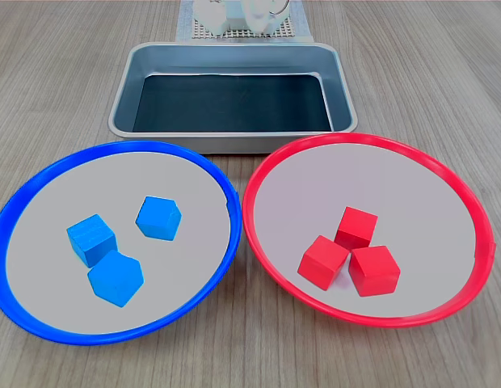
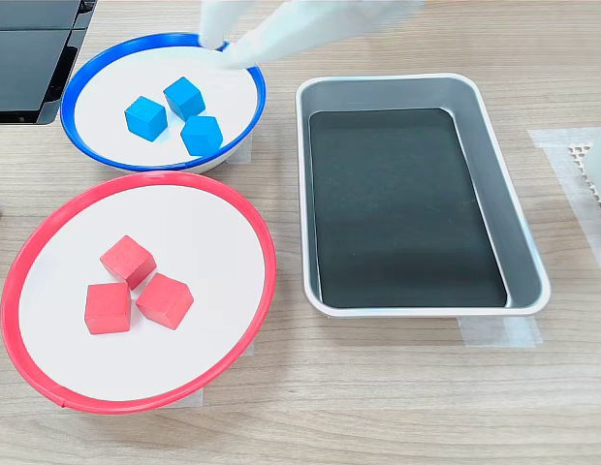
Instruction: Relocate any red block in the blue dish to the red dish, correcting any misplacement.
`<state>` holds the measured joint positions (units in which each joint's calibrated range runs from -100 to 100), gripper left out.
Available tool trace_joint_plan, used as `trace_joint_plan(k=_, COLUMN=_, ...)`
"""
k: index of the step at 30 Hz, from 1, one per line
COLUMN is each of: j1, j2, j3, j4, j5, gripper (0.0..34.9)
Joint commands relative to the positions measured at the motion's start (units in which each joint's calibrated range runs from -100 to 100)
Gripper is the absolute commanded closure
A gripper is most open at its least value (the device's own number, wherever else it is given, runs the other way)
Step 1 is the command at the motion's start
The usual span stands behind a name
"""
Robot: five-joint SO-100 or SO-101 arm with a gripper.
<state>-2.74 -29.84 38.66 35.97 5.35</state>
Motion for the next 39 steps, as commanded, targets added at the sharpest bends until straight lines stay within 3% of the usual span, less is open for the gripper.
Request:
trace_joint_plan(k=1, j1=1.9, j2=-14.7, j3=10.7, j4=-1.5, j5=-2.3, gripper=34.6)
trace_joint_plan(k=8, j1=3.1, j2=-36.4, j3=29.5, j4=-0.8, j5=-3.8, gripper=34.6)
trace_joint_plan(k=21, j1=0.5, j2=-64.3, j3=50.8, j4=10.4, j5=-6.3, gripper=34.6)
trace_joint_plan(k=29, j1=0.8, j2=-69.1, j3=54.4, j4=16.3, j5=-7.2, gripper=34.6)
trace_joint_plan(k=39, j1=0.7, j2=-69.1, j3=57.5, j4=17.4, j5=-7.7, gripper=34.6)
